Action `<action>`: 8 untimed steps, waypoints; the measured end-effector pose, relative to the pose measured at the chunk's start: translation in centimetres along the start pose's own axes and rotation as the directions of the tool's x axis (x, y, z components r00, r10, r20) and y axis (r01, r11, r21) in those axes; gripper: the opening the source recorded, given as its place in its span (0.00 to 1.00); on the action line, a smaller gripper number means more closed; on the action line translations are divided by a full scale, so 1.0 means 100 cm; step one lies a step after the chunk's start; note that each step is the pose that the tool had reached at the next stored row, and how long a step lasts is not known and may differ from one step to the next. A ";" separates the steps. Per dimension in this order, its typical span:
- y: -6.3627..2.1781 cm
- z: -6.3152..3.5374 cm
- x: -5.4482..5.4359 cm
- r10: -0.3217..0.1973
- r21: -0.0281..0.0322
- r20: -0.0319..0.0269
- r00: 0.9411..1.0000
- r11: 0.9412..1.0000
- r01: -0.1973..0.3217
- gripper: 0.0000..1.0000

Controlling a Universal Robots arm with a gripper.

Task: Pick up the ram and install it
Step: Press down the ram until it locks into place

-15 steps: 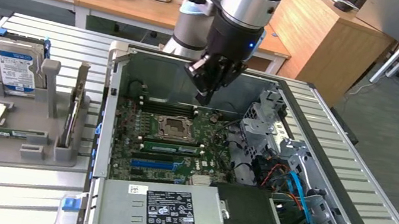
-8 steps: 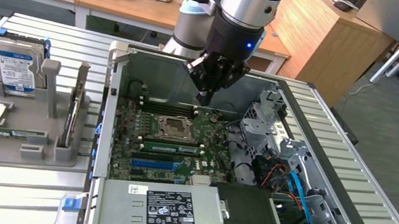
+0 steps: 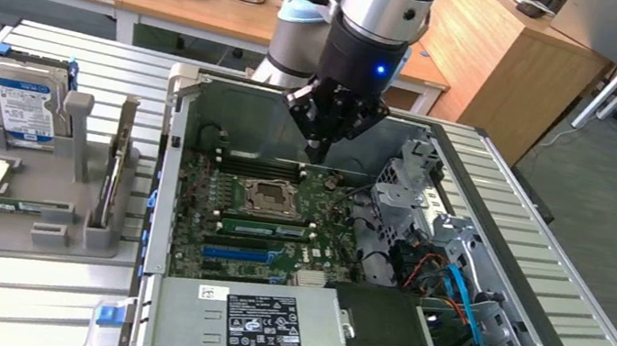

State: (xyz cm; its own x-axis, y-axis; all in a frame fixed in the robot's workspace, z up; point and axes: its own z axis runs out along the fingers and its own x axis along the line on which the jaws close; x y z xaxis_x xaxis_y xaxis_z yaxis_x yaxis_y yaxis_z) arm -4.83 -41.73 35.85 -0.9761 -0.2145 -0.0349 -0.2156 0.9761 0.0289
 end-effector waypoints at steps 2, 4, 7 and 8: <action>0.0000 0.0000 0.000 0.032 0.001 0.001 0.999 0.999 -0.032 0.10; 0.0000 0.0001 0.000 0.065 0.002 0.002 0.998 0.998 -0.065 0.10; 0.0000 0.0001 0.000 0.110 0.004 0.003 0.994 0.994 -0.110 0.10; 0.0000 0.0001 0.000 0.124 0.004 0.004 0.992 0.992 -0.124 0.10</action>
State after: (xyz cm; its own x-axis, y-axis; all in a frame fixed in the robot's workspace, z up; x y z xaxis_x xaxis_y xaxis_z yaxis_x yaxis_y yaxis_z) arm -4.83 -41.73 35.84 -0.9952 -0.0917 -0.0348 -0.0927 0.9953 0.0289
